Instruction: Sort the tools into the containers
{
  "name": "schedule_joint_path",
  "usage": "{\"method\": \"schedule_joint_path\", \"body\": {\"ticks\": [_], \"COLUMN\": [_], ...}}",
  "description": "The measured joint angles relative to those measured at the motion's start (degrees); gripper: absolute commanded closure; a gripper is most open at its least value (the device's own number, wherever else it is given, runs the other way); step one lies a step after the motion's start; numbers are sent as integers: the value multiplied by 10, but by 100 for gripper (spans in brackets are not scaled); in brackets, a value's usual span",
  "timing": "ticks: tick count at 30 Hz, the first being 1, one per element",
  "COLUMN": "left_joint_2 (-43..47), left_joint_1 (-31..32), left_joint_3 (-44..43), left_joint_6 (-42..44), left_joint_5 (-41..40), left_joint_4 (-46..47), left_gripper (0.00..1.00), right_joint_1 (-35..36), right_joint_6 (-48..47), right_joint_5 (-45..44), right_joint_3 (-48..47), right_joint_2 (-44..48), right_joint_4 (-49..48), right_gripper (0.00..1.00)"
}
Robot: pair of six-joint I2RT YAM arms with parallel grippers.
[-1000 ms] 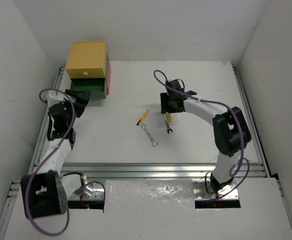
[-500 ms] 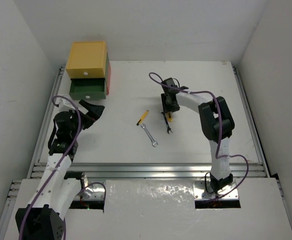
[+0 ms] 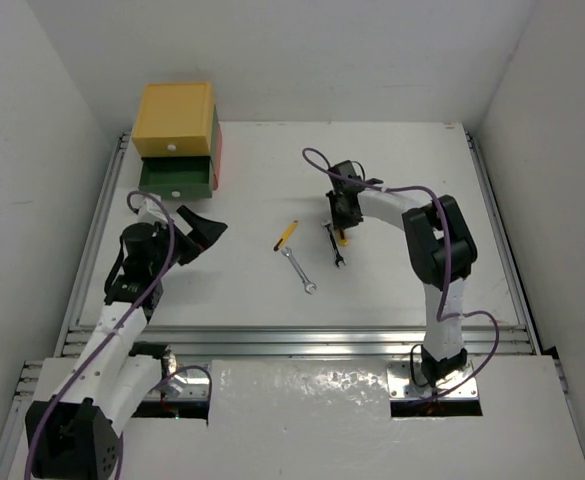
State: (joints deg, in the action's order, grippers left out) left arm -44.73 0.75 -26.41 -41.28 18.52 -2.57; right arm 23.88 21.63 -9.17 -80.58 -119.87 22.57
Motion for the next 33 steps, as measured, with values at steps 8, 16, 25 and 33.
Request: {"method": "schedule_joint_path", "body": {"ticks": [8,16,25,33], "left_joint_2": [-56,-117,-161,-176], "left_joint_1": [176,269,308,320], "left_joint_3": [0,1,-1,-30], "left_joint_6": [-52,-118,-144,-146], "left_joint_5": [-38,-64,-73,-74], "left_joint_4": [111,258,320,330], "left_gripper": [0,14,32,100], "right_joint_1": [47,146,188,212], "right_joint_6": [-5,4,25,28], "right_joint_5": [19,178,236,242], "right_joint_3": [194,315,317,299], "right_joint_2": [226,469,504,486], "right_joint_4": [-30,-185,-214,-217], "right_gripper": [89,88,88,84]}}
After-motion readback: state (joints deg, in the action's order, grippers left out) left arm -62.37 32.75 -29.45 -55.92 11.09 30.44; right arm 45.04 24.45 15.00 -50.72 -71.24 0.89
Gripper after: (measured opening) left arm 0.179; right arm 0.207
